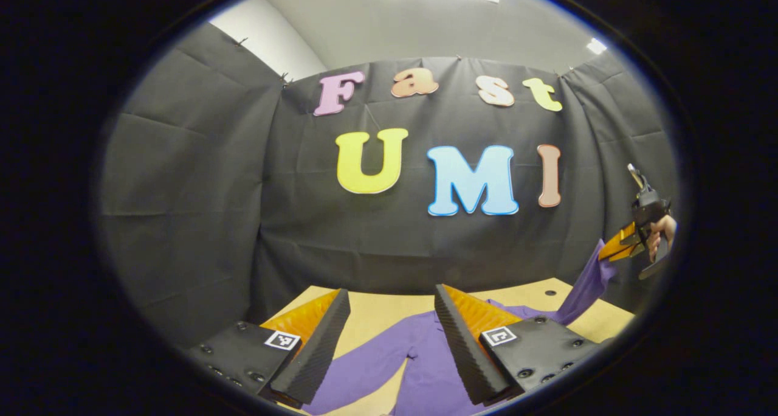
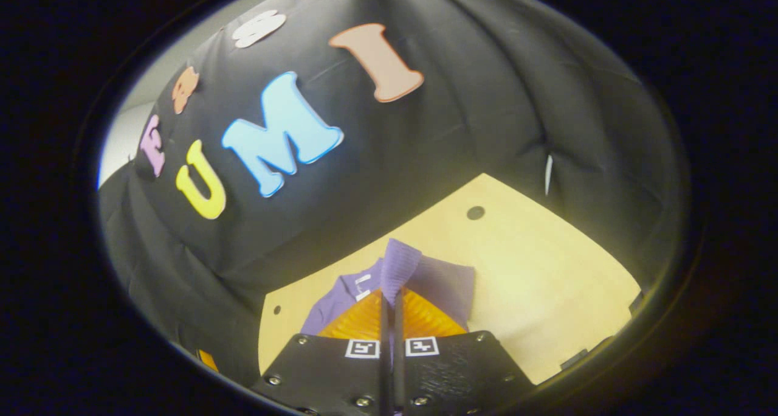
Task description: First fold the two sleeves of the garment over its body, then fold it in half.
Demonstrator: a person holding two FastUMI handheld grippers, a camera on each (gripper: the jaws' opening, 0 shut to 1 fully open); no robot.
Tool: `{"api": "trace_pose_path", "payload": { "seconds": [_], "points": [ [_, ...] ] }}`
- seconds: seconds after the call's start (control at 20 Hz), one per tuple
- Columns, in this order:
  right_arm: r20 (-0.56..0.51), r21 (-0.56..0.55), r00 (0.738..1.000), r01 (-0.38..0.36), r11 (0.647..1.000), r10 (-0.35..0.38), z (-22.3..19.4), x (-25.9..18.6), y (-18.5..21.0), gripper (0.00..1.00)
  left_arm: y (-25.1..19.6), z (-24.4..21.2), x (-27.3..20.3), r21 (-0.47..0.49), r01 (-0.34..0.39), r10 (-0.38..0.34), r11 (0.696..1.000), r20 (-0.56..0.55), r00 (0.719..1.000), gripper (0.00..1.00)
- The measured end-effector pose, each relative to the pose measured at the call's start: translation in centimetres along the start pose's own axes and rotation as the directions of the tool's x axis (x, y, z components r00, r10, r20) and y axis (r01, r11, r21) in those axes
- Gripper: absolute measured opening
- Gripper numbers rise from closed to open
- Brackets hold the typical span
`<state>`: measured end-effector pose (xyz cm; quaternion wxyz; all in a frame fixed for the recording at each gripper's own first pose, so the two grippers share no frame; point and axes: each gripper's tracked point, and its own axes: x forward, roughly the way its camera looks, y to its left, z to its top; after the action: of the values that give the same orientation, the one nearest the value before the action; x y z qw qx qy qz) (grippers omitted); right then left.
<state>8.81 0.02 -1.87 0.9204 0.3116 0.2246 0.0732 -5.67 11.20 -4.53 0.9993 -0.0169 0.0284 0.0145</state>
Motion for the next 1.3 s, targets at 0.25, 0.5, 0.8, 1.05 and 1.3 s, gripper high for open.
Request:
{"api": "trace_pose_path", "payload": {
  "seconds": [0.25, 0.5, 0.8, 1.05, 1.3],
  "points": [
    [-0.100, -0.117, 0.993, -0.079, 0.990, 0.068, -4.7, 0.8, 5.3, 0.01, 2.9, -0.9, -0.6, 0.002, -0.033, 0.033, 0.999, -0.016, 0.999, 0.94],
    [-0.267, -0.202, 0.956, -0.177, 0.963, 0.120, -12.9, 1.3, 9.3, 0.01, 5.3, -2.1, -0.6, -0.001, -0.074, 0.074, 0.997, -0.039, 0.997, 0.94],
    [-0.446, -0.341, 0.894, -0.220, 0.914, 0.049, -22.9, 3.3, 9.0, 0.01, 6.5, -5.0, -0.3, -0.035, -0.110, 0.106, 0.993, -0.085, 0.991, 0.94],
    [-0.492, -0.415, 0.871, -0.228, 0.881, -0.006, -27.5, 4.1, 8.3, 0.02, 8.0, -8.0, -0.2, -0.031, -0.147, 0.141, 0.989, -0.146, 0.979, 0.94],
    [-0.506, -0.425, 0.862, -0.248, 0.870, -0.002, -28.7, 4.2, 8.2, 0.15, 9.3, -10.7, 0.5, -0.083, -0.193, 0.171, 0.978, -0.218, 0.961, 0.95]
  ]
}}
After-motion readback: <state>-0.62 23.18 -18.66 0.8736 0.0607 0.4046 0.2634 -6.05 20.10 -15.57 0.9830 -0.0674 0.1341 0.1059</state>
